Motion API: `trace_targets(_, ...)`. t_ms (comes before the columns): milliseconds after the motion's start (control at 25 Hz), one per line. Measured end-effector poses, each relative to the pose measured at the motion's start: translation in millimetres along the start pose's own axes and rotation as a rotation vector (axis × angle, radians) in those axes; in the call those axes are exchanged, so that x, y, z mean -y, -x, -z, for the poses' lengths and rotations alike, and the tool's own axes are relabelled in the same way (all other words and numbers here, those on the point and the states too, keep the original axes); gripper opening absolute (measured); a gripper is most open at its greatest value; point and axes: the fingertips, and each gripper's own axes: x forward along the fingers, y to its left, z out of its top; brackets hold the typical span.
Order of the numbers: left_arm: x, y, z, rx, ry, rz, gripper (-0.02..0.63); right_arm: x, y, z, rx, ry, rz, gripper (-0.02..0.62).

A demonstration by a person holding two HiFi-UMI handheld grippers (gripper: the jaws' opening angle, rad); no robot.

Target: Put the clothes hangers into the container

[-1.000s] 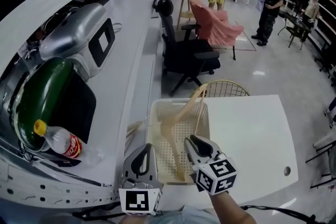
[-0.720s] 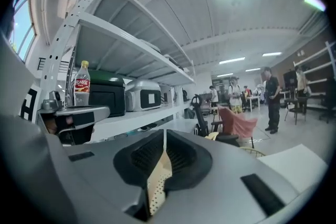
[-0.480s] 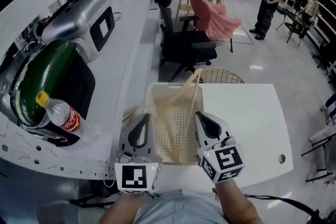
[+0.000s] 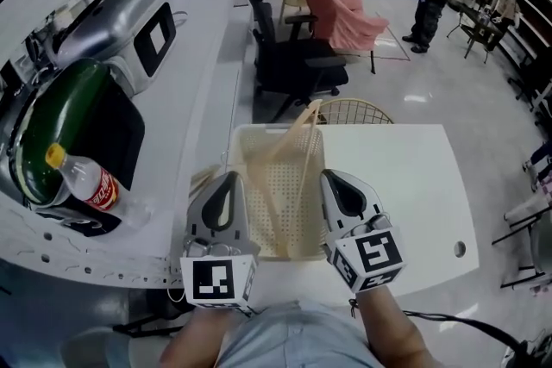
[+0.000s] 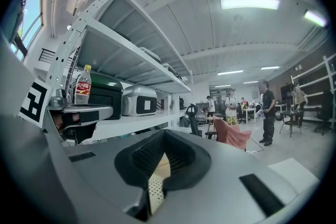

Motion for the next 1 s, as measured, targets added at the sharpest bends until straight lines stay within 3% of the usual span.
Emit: trace_targets(1000,3.6,3.0,-0.6,-0.006,0.009,0.001,0.012,-3.2,1.4,3.2,-0.002,-0.006,-0.006,0.011)
